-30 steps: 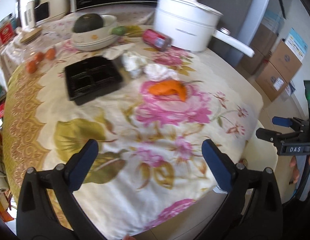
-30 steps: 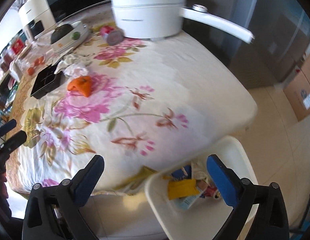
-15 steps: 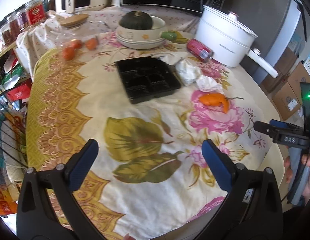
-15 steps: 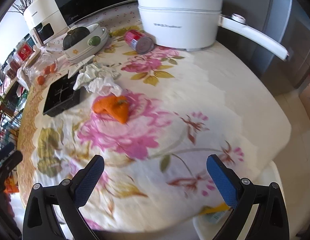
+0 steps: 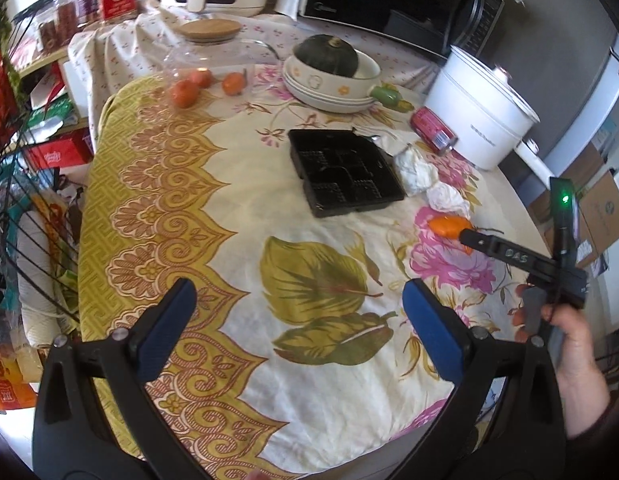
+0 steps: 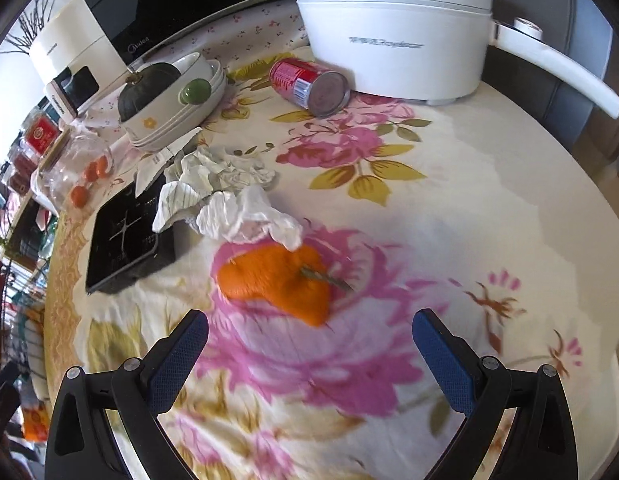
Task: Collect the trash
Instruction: 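Grasp the orange peel on the cloth with the right tool, then lift the orange peel with the right tool while the left tool reaches the black tray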
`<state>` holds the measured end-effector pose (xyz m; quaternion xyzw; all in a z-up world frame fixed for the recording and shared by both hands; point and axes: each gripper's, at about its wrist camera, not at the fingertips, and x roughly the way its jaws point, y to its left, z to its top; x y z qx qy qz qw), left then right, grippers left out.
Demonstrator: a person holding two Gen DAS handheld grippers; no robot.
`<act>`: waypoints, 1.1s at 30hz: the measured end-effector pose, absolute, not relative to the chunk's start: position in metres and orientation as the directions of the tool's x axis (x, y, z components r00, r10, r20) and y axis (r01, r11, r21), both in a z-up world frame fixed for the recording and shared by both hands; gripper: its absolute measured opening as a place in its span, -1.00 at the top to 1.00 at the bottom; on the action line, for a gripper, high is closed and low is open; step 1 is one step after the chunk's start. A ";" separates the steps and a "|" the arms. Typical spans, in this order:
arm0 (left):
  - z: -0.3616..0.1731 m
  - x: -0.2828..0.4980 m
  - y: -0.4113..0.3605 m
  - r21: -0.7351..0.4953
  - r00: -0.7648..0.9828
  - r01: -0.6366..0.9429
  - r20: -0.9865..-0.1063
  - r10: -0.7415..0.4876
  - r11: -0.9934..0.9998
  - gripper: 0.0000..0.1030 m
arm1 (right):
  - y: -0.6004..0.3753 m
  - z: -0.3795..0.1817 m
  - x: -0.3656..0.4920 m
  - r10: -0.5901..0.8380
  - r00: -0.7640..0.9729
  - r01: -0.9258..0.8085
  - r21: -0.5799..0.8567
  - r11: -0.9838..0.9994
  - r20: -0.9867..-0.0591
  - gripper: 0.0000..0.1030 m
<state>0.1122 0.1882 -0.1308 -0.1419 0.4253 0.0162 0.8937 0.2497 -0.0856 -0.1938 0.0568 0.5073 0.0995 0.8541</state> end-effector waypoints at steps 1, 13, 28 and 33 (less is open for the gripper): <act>-0.130 0.113 0.191 -0.246 0.639 -0.154 -0.763 -0.093 0.957 -0.99 | -0.081 -0.196 0.252 0.224 0.468 -0.120 0.189 0.975 -0.855 -1.00; -0.135 0.122 0.194 -0.270 0.631 -0.185 -0.770 -0.097 0.945 -0.99 | -0.057 -0.209 0.274 0.179 0.509 -0.148 0.119 0.982 -0.842 -0.58; -0.142 0.128 0.175 -0.222 0.606 -0.142 -0.790 -0.093 0.965 -0.99 | -0.087 -0.186 0.246 0.194 0.485 -0.202 0.106 0.974 -0.853 0.11; -0.152 0.133 0.167 -0.191 0.590 -0.121 -0.803 -0.084 0.974 -0.99 | -0.116 -0.174 0.230 0.220 0.461 -0.196 0.143 0.970 -0.860 0.33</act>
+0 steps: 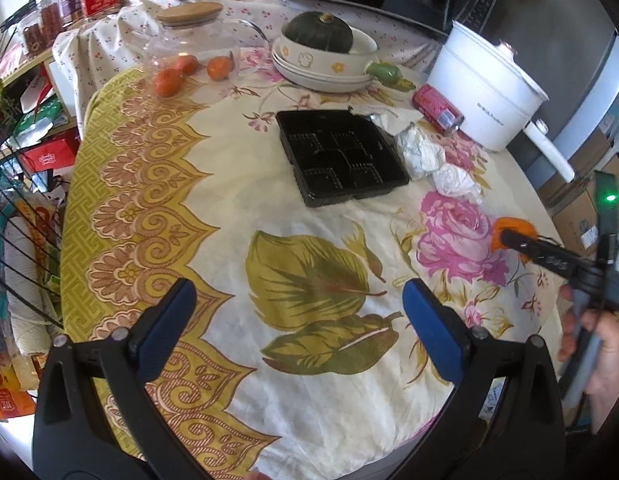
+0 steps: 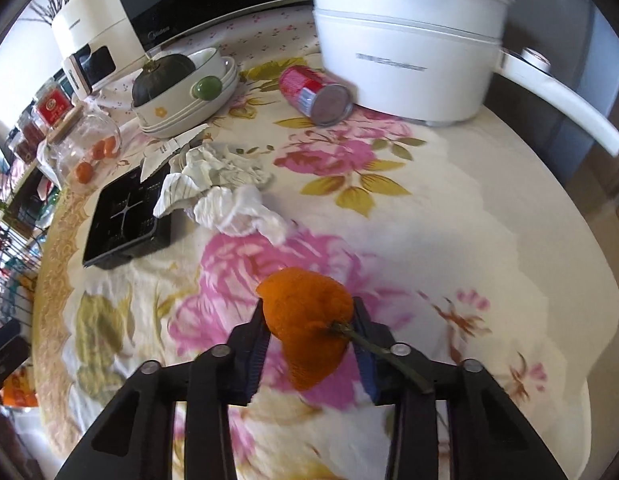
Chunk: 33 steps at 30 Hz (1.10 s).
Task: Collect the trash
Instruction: 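Lift the orange peel with the right tool while the left tool reaches the black tray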
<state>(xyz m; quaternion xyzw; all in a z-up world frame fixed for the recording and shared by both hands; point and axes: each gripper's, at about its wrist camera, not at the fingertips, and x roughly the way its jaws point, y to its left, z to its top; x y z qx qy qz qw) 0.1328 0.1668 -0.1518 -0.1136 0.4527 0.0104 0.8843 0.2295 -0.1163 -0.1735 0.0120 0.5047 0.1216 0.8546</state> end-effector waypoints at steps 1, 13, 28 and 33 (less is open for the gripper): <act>-0.154 0.134 0.165 -0.189 0.585 -0.112 -0.806 -0.089 0.976 -0.99 | -0.121 -0.172 0.228 0.220 0.461 -0.197 0.143 0.970 -0.860 0.33; -0.162 0.179 0.141 -0.191 0.591 -0.093 -0.801 -0.100 0.977 -0.99 | -0.180 -0.167 0.225 0.262 0.449 -0.189 0.195 0.962 -0.855 0.39; -0.171 0.232 0.163 -0.299 0.600 -0.258 -0.795 -0.090 0.919 -0.90 | -0.201 -0.164 0.238 0.322 0.451 -0.145 0.288 0.947 -0.832 0.39; -0.180 0.251 0.151 -0.256 0.582 -0.284 -0.812 -0.046 0.924 -0.74 | -0.202 -0.168 0.241 0.320 0.444 -0.140 0.288 0.947 -0.837 0.39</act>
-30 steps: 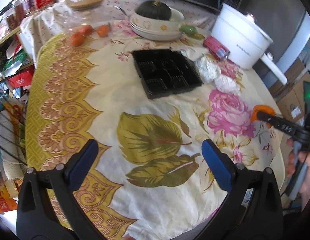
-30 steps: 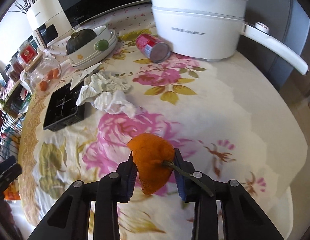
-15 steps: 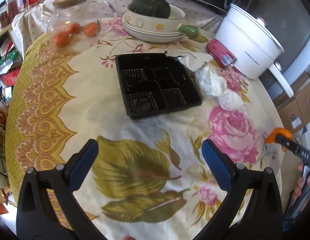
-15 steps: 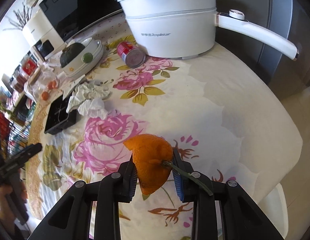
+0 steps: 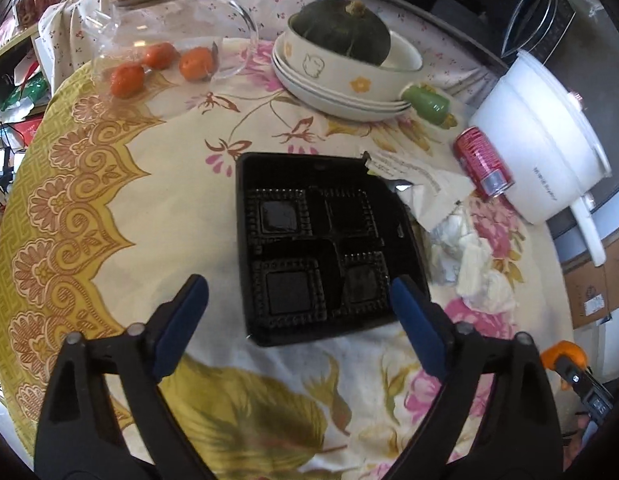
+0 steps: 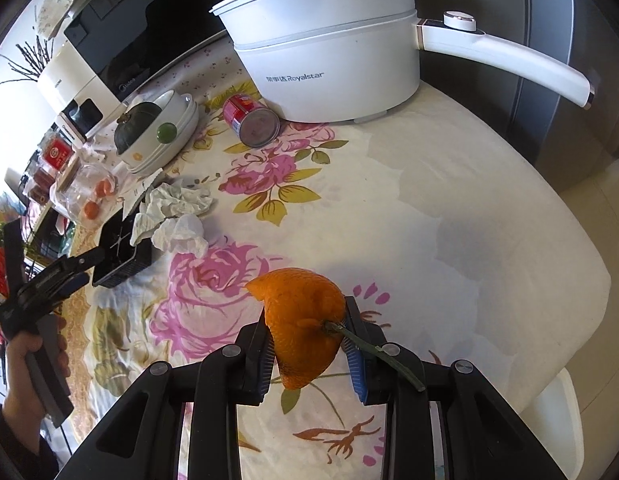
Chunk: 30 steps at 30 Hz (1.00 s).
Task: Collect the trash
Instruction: 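Lift the orange peel with the right tool while the left tool reaches the black tray, then grasp the black plastic tray by its rim with the left tool and lift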
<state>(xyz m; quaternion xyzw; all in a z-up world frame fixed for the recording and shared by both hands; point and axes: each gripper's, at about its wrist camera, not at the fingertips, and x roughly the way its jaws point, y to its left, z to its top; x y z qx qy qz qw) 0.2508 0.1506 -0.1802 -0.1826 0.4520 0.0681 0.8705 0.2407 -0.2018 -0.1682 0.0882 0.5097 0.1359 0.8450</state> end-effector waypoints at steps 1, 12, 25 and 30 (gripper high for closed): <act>-0.184 0.254 0.149 -0.244 0.578 -0.290 -0.815 -0.034 0.925 -0.74 | -0.202 -0.169 0.241 0.319 0.441 -0.137 0.288 0.948 -0.839 0.39; -0.201 0.265 0.148 -0.246 0.558 -0.294 -0.828 -0.043 0.924 -0.12 | -0.205 -0.169 0.241 0.314 0.443 -0.138 0.282 0.949 -0.840 0.39; -0.181 0.215 0.168 -0.292 0.574 -0.297 -0.816 -0.074 0.909 -0.11 | -0.212 -0.155 0.224 0.310 0.465 -0.147 0.273 0.951 -0.829 0.39; -0.174 0.191 0.174 -0.283 0.568 -0.292 -0.820 -0.072 0.914 -0.11 | -0.210 -0.148 0.212 0.320 0.464 -0.157 0.279 0.947 -0.826 0.39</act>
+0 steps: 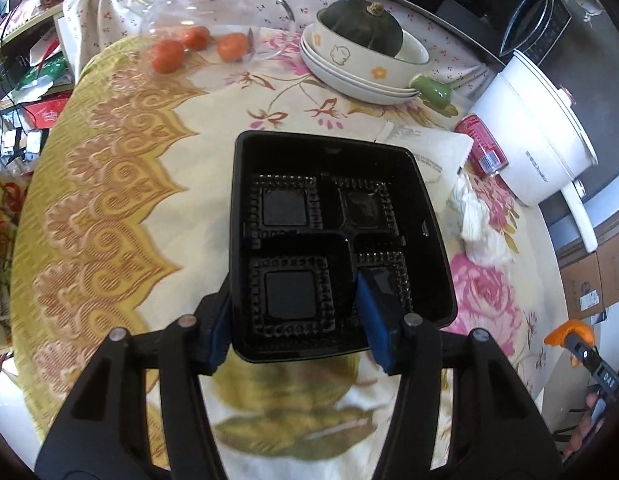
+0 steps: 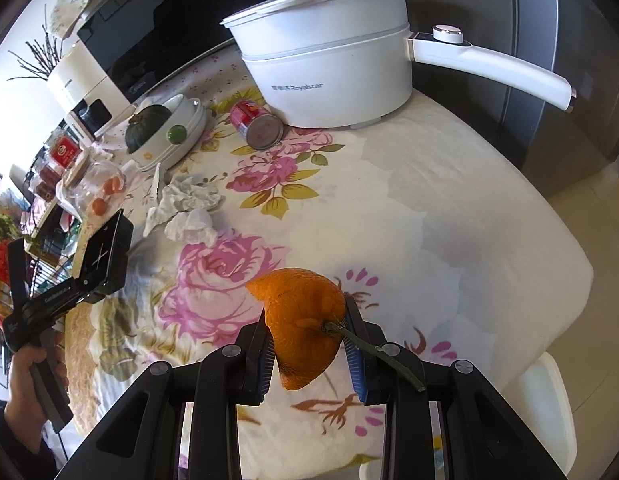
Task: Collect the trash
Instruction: 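Grasp the black plastic tray by its rim with the left tool and lift, then carry the black tray and orange peel toward the white bin with both tools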
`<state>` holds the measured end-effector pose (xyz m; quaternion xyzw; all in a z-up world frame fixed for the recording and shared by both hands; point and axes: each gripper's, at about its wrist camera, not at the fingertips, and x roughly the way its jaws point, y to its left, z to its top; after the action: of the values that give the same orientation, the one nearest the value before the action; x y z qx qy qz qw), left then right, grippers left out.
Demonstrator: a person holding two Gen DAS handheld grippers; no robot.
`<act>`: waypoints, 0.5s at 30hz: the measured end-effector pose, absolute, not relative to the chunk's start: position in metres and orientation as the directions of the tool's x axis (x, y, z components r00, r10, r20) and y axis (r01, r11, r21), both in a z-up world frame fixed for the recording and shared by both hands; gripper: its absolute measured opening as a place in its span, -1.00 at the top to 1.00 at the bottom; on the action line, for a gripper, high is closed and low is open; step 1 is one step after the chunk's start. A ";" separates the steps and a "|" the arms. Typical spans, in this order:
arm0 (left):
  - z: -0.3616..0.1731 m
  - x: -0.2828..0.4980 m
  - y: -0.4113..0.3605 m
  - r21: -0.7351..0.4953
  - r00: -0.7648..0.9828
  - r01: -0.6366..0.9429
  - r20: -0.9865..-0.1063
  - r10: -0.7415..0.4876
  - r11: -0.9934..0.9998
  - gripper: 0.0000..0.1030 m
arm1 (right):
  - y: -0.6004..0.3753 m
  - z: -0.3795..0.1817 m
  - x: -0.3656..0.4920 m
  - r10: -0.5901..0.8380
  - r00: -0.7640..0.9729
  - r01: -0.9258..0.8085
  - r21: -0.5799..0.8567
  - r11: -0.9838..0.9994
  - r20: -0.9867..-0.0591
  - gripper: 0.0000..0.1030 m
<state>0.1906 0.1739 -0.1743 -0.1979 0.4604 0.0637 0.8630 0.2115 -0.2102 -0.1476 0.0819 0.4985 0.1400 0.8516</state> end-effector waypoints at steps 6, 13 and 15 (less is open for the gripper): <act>-0.171 0.160 0.174 -0.294 0.567 -0.277 -0.819 -0.091 0.915 -0.11 | -0.207 -0.141 0.198 0.322 0.464 -0.164 0.277 0.947 -0.825 0.39; -0.160 0.133 0.164 -0.338 0.584 -0.231 -0.798 -0.147 0.912 -0.11 | -0.203 -0.136 0.184 0.325 0.457 -0.181 0.272 0.945 -0.828 0.39; -0.156 0.126 0.158 -0.357 0.593 -0.210 -0.787 -0.172 0.910 -0.11 | -0.202 -0.135 0.179 0.322 0.454 -0.190 0.262 0.946 -0.831 0.39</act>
<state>0.1260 0.1577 -0.1564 -0.2118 0.4509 0.0109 0.8670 0.1792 -0.2015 -0.1348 0.0656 0.5002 0.1505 0.8502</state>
